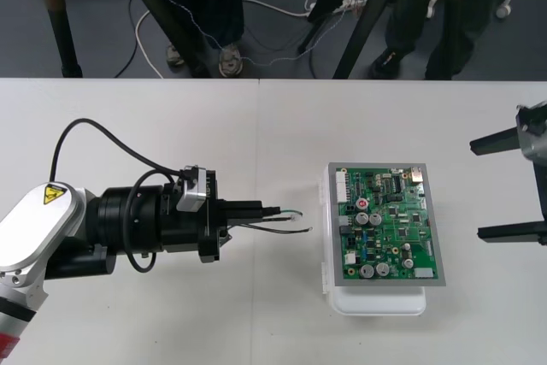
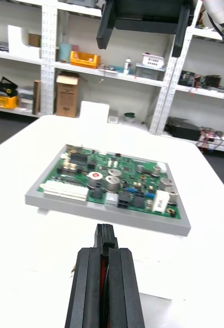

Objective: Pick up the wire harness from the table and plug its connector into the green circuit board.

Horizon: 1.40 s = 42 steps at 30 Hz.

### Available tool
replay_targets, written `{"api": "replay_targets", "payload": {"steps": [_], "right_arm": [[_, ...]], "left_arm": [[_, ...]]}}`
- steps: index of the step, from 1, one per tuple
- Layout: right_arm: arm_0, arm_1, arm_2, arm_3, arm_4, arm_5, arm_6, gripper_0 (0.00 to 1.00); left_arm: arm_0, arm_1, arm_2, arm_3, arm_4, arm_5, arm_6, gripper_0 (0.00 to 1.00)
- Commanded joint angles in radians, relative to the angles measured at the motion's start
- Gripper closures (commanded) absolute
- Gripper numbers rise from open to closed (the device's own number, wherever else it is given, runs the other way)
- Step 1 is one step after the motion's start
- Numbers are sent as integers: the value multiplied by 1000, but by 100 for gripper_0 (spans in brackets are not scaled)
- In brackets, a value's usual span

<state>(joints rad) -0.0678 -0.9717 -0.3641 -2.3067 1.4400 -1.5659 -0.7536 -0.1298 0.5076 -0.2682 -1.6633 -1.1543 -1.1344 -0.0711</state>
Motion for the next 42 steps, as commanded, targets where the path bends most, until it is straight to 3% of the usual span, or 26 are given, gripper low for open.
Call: {"api": "replay_targets", "payload": {"steps": [1,20,42], "right_arm": [[63,-45,-21,-79,48,-5,53,0],[92,-45,113,-157,208,-5,123,0],[91,-33,113,-115,217,-5,168,0]], "left_arm": [[-53,-41,-8,59,-2,-104,-12,100],[-163,-184,-72,419,51,-197,-222,100],[-221,-193,-91,419,53,-200,-263,100]]}}
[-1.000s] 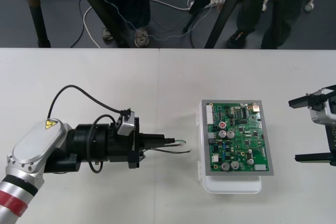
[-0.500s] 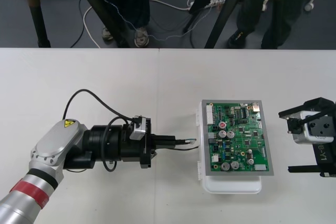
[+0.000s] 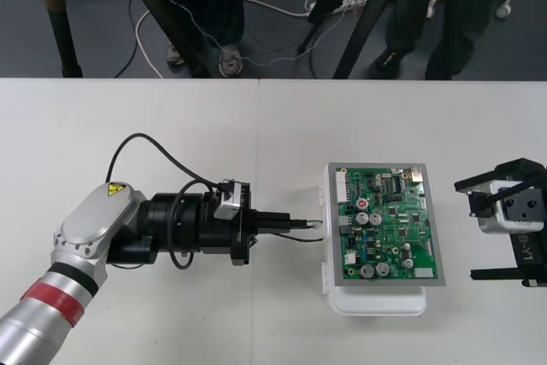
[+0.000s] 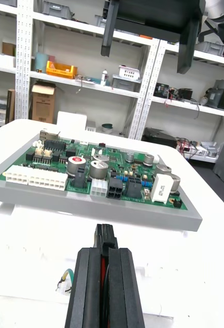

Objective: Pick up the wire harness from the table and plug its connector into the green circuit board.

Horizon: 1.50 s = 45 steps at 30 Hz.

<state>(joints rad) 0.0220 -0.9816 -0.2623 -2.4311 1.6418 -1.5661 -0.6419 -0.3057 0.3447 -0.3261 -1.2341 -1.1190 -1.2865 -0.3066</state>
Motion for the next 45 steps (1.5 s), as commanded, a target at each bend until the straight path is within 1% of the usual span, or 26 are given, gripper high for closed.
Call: {"api": "replay_targets", "payload": {"steps": [1,6,13,19,22,27,30,35,45], "right_arm": [[1,-19,11,12,15,-5,59,0],[-1,35,12,53,10,-5,77,0],[1,40,9,66,18,-5,100,0],[1,61,8,116,7,-5,136,0],[1,70,-3,153,-10,-5,194,0],[1,72,-15,257,-83,-5,266,0],[1,72,-20,310,-148,-5,271,0],[4,72,-20,354,-226,-5,271,0],[76,72,-61,432,-366,-5,292,0]], "left_arm": [[-46,-30,-36,-10,18,-47,-29,100],[-59,-32,-53,-10,18,-30,-28,100],[-73,-32,-80,-10,19,-1,-20,100],[-78,-39,-100,-10,22,33,-19,100],[-81,-50,-100,-10,21,47,-17,100],[-84,-52,-122,-10,21,90,-16,100],[-87,-52,-130,-10,21,102,-14,100],[-89,-52,-136,-10,22,116,-12,100],[-96,-52,-149,-10,22,136,-6,100]]}}
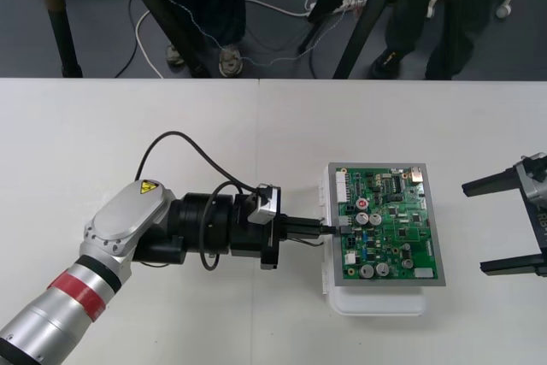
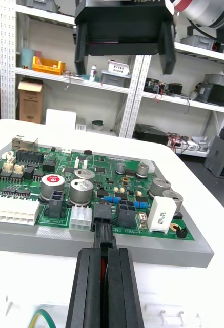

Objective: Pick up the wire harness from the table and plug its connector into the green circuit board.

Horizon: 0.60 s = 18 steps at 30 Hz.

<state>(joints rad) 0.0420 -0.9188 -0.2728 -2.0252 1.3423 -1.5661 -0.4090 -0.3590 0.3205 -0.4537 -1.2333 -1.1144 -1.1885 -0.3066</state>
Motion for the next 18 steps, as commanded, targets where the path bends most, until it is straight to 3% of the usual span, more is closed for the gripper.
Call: {"api": "replay_targets", "payload": {"steps": [1,18], "right_arm": [[62,9,-51,37,-83,-5,61,0],[68,9,-65,177,-244,-5,79,0]], "left_arm": [[-44,-27,-23,-11,18,38,-6,100],[-49,-29,-46,-11,22,38,-5,100]]}}
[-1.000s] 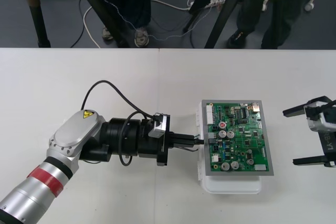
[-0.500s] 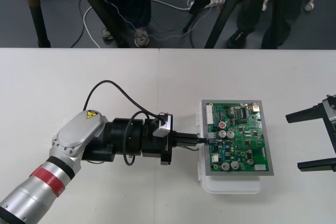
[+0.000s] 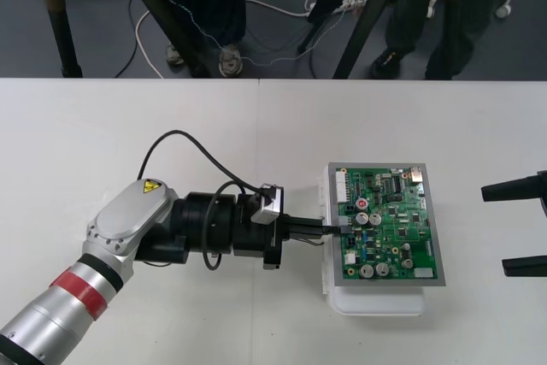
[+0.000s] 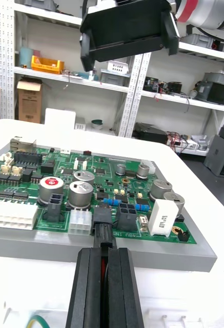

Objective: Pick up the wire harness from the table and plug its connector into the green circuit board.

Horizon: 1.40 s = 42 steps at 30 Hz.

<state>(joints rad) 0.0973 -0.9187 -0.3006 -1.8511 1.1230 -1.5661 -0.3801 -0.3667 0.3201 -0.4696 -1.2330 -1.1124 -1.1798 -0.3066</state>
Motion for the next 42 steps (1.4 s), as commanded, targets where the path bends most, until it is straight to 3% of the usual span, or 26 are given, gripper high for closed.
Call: {"api": "replay_targets", "payload": {"steps": [1,18,42], "right_arm": [[9,9,-37,3,-25,-5,56,0],[-2,9,-28,-20,-23,-5,329,0],[-1,86,8,0,72,-5,342,0]], "left_arm": [[-41,-29,-30,-11,20,29,-5,100],[-41,-30,-30,-11,26,58,-6,100],[-55,-33,-67,-11,66,60,-23,100]]}}
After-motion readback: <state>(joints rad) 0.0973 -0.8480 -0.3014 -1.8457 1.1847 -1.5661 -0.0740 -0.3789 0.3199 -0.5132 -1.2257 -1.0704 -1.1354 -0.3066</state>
